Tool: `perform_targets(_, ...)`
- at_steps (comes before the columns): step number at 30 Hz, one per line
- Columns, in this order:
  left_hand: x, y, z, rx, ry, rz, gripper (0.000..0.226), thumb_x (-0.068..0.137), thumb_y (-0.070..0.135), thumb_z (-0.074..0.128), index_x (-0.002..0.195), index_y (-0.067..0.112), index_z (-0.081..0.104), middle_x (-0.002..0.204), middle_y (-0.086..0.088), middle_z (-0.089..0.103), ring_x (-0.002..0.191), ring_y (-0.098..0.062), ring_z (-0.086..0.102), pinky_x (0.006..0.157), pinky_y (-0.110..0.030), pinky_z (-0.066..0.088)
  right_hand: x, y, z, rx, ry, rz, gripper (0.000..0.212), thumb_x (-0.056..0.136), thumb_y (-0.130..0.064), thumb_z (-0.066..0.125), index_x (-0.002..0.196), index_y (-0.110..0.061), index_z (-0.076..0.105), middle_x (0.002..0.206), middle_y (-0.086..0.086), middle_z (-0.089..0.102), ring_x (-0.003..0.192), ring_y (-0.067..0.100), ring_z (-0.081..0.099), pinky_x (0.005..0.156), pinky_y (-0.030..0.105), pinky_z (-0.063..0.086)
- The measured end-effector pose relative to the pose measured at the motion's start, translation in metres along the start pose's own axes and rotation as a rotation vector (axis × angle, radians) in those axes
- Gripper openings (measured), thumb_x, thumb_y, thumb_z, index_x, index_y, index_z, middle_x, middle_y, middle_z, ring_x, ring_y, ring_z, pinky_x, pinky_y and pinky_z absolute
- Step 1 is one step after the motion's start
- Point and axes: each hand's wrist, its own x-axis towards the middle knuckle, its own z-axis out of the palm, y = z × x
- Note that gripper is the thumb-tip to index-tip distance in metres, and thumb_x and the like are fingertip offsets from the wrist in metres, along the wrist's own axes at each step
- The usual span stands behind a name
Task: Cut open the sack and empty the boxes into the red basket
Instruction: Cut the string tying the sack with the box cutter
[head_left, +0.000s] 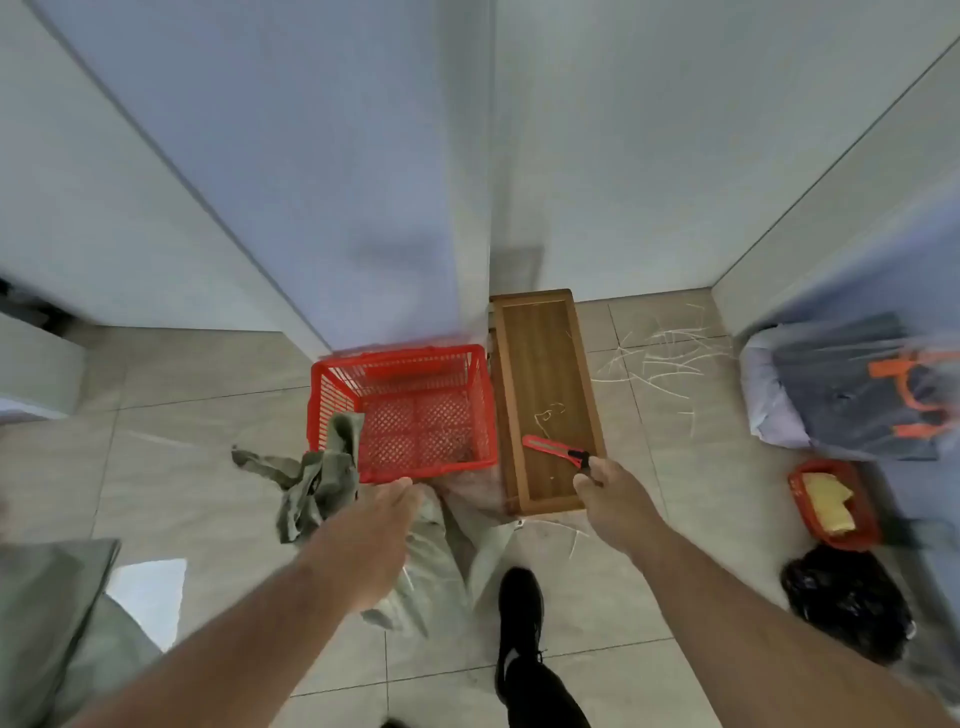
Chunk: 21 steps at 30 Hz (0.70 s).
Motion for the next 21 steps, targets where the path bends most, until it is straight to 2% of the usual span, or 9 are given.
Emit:
perform_targets(2,0.034,-0.018,0.016,0.262,0.010,0.049,0.073,0.102,0.014,0.053,0.163,0.011,0.012,0.172,-0.011,0.011,0.159,-0.028,0.011,0.129,-0.042,0.012,0.040,0.006,0.008,-0.091,0.009,0.018,0.053,0.107,-0.032,0.050,0.158,-0.016,0.046,0.153,0.003,0.056,0.136,0.025,0.056,0.112,0.039,0.044)
perform_targets(5,0.082,-0.058,0.043,0.591,-0.088,0.058,0.081,0.102,0.024,0.050,0.162,0.003,-0.001,0.171,-0.023,0.005,0.158,-0.040,0.004,0.127,-0.060,0.002,0.097,0.016,0.022,-0.205,-0.016,0.050,0.053,0.107,-0.028,0.053,0.158,-0.014,0.046,0.148,0.007,0.058,0.131,0.027,0.059,0.102,0.033,0.046)
perform_targets(8,0.119,-0.091,0.067,0.732,-0.147,-0.057,0.083,0.101,0.031,0.053,0.163,0.005,0.004,0.160,-0.023,0.036,0.152,-0.041,0.028,0.122,-0.067,-0.002,0.152,0.034,0.042,-0.360,0.010,0.048,0.051,0.106,-0.026,0.056,0.155,-0.013,0.049,0.144,0.009,0.061,0.128,0.029,0.061,0.103,0.036,0.051)
perform_targets(10,0.136,-0.111,0.083,0.738,-0.241,-0.135,0.081,0.098,0.032,0.058,0.162,0.009,0.013,0.137,-0.007,0.066,0.139,-0.032,0.050,0.123,-0.066,-0.002,0.185,0.047,0.057,-0.494,0.049,0.028,0.046,0.104,-0.024,0.059,0.148,-0.013,0.054,0.140,0.009,0.064,0.126,0.032,0.064,0.102,0.040,0.054)
perform_targets(12,0.142,-0.127,0.098,0.655,-0.357,-0.245,0.063,0.097,0.034,0.057,0.154,0.015,0.037,0.125,0.005,0.072,0.129,-0.025,0.059,0.123,-0.062,0.007,0.209,0.060,0.072,-0.651,0.074,0.000,0.041,0.100,-0.025,0.063,0.139,-0.015,0.059,0.132,0.009,0.067,0.118,0.032,0.067,0.097,0.041,0.058)
perform_targets(14,0.146,-0.143,0.108,0.487,-0.414,-0.352,0.033,0.093,0.032,0.055,0.125,0.028,0.060,0.120,0.009,0.071,0.120,-0.019,0.062,0.117,-0.050,0.027,0.226,0.071,0.086,-0.838,0.098,-0.038,0.038,0.096,-0.030,0.067,0.132,-0.016,0.061,0.126,0.008,0.067,0.113,0.031,0.067,0.095,0.040,0.058)
perform_targets(17,0.147,-0.168,0.134,0.023,-0.378,-0.523,0.013,0.094,0.035,0.045,0.095,0.027,0.055,0.109,0.004,0.068,0.103,-0.020,0.065,0.087,-0.036,0.048,0.237,0.083,0.101,-1.042,0.186,-0.083,0.033,0.091,-0.034,0.073,0.118,-0.017,0.064,0.115,0.009,0.067,0.106,0.029,0.066,0.089,0.039,0.056)
perform_targets(19,0.147,-0.175,0.147,-0.260,-0.323,-0.583,0.017,0.097,0.036,0.045,0.094,0.024,0.057,0.099,0.000,0.065,0.091,-0.021,0.061,0.072,-0.033,0.045,0.237,0.085,0.107,-1.060,0.200,-0.098,0.027,0.090,-0.030,0.075,0.111,-0.015,0.066,0.105,0.009,0.066,0.095,0.029,0.066,0.083,0.040,0.058)
perform_targets(21,0.143,-0.169,0.149,-0.481,-0.269,-0.605,0.016,0.098,0.029,0.048,0.097,0.019,0.060,0.097,-0.001,0.062,0.091,-0.022,0.058,0.071,-0.032,0.040,0.230,0.083,0.113,-0.863,0.174,-0.045,0.020,0.096,-0.022,0.071,0.112,-0.013,0.065,0.099,0.006,0.059,0.083,0.025,0.063,0.079,0.041,0.061)
